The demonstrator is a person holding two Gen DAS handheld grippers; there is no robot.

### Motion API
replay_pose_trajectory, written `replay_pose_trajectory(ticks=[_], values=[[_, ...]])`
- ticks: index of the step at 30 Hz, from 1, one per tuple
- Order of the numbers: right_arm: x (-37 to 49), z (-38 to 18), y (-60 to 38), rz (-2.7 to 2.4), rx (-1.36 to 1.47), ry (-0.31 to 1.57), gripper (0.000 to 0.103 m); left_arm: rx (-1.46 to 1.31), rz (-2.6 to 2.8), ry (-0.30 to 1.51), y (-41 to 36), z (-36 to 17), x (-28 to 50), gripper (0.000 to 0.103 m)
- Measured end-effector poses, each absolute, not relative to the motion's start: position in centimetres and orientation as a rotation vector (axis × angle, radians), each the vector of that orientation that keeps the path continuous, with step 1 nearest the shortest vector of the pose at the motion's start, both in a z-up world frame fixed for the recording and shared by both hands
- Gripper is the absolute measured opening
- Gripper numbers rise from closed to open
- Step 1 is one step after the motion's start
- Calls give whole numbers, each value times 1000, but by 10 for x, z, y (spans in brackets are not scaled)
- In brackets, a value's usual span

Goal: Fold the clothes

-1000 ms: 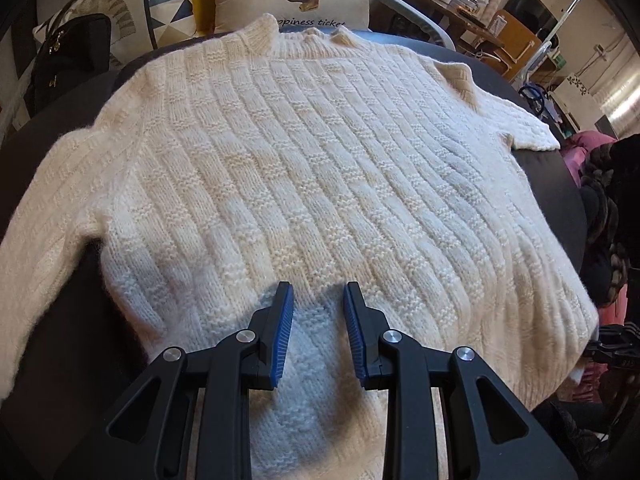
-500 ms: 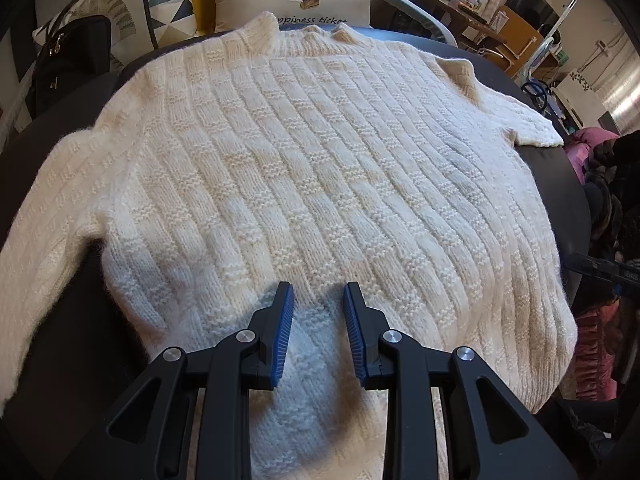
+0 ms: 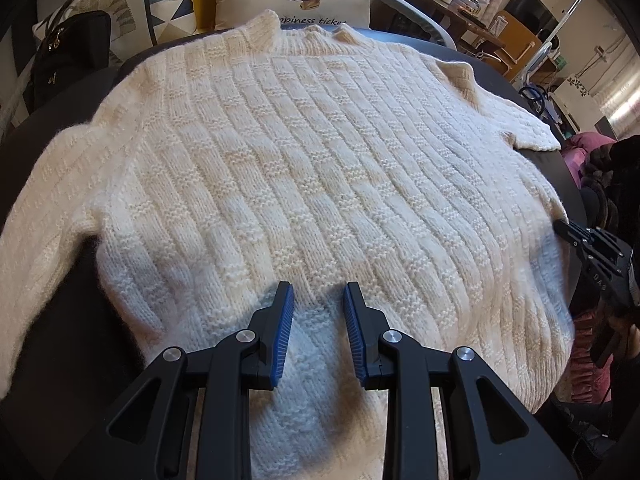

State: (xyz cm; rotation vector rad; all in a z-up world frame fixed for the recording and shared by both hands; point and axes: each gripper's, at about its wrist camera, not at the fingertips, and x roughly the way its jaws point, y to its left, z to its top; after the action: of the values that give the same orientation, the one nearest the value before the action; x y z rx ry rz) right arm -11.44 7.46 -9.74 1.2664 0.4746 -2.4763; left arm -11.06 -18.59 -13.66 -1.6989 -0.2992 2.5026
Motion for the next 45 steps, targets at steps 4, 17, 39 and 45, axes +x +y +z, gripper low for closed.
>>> replay_pose_trajectory(ticks=[4, 17, 39, 45], values=[[-124, -119, 89, -2415, 1383, 473, 6, -1696, 2515, -300, -187, -136, -109, 28], [-42, -51, 7, -1925, 1025, 275, 22, -1561, 2655, -523, -231, -100, -41, 28], [-97, -126, -7, -2094, 1240, 758, 22, -1570, 2634, -1072, -261, -156, 105, 28], [-104, -130, 12, -2111, 1198, 604, 23, -1426, 2565, -1223, -230, -162, 114, 28]])
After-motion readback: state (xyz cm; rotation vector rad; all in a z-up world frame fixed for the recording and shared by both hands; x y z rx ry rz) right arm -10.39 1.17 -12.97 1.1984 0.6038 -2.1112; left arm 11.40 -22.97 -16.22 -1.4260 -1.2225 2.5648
